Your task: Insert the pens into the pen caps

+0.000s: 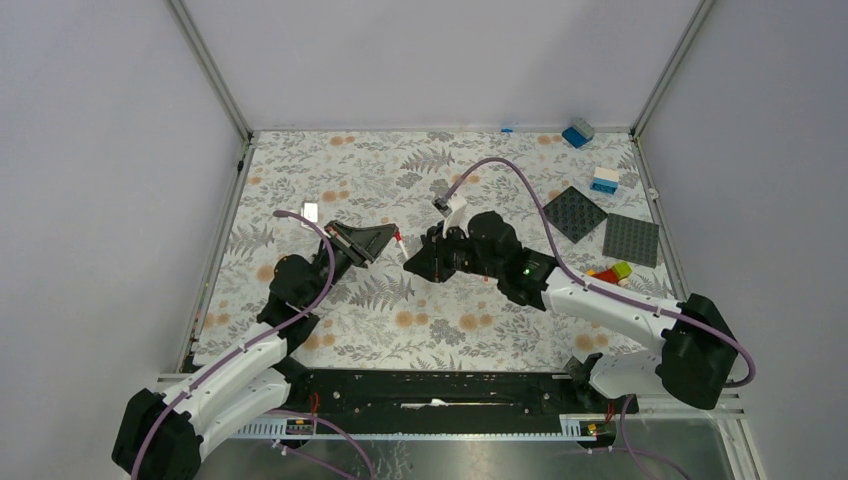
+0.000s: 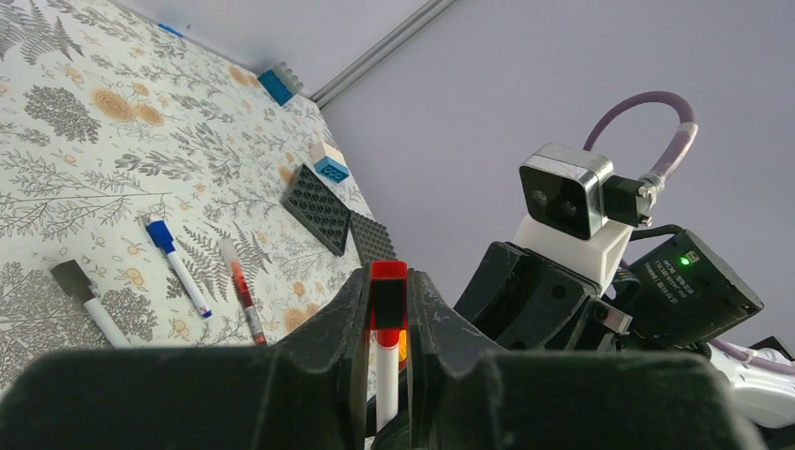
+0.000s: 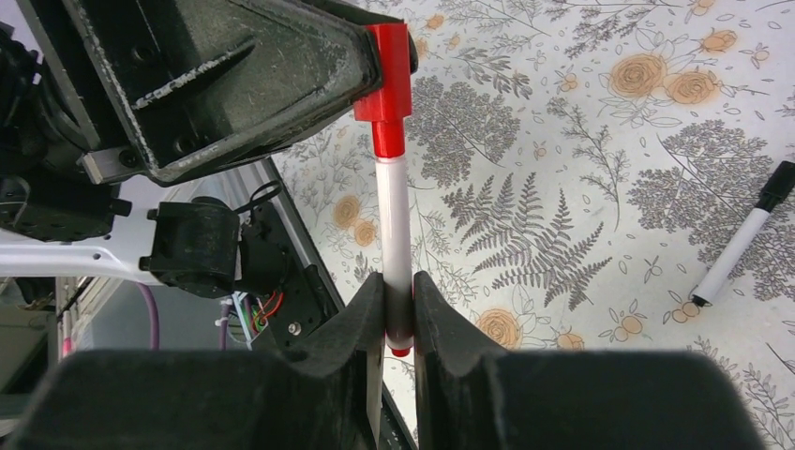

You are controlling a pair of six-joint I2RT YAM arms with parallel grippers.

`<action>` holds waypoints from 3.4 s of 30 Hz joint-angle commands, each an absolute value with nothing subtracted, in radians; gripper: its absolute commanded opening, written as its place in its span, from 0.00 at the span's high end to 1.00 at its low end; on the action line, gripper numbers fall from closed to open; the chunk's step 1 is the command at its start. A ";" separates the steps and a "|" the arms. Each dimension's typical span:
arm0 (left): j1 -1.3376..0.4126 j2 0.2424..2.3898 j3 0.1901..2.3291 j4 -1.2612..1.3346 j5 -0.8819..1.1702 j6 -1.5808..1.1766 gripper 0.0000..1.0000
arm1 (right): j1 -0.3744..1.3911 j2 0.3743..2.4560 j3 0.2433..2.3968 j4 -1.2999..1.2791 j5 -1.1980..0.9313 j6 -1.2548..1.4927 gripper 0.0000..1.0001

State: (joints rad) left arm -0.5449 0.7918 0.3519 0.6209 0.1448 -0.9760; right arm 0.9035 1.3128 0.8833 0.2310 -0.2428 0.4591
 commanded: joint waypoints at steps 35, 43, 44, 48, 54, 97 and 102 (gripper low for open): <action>-0.572 0.868 0.558 -0.069 0.110 -0.948 1.00 | 0.921 1.663 1.423 -0.011 -0.021 0.248 1.00; -0.572 0.787 0.492 0.047 0.211 -0.924 1.00 | 0.855 1.589 1.374 0.136 -0.384 0.247 1.00; -0.572 0.774 0.484 0.057 0.222 -0.921 1.00 | 0.844 1.581 1.362 0.165 -0.428 0.259 1.00; -0.572 0.731 0.452 0.095 0.272 -0.920 1.00 | 0.810 1.552 1.316 0.269 -0.591 0.300 1.00; -0.572 0.671 0.425 0.112 0.304 -0.916 1.00 | 0.776 1.522 1.283 0.352 -0.718 0.331 1.00; -0.575 0.841 0.469 -0.066 0.160 -0.936 1.00 | 0.869 1.694 1.521 -0.040 -0.051 0.179 1.00; -0.574 0.820 0.452 0.016 0.243 -0.901 1.00 | 0.808 1.635 1.442 0.073 -0.299 0.206 1.00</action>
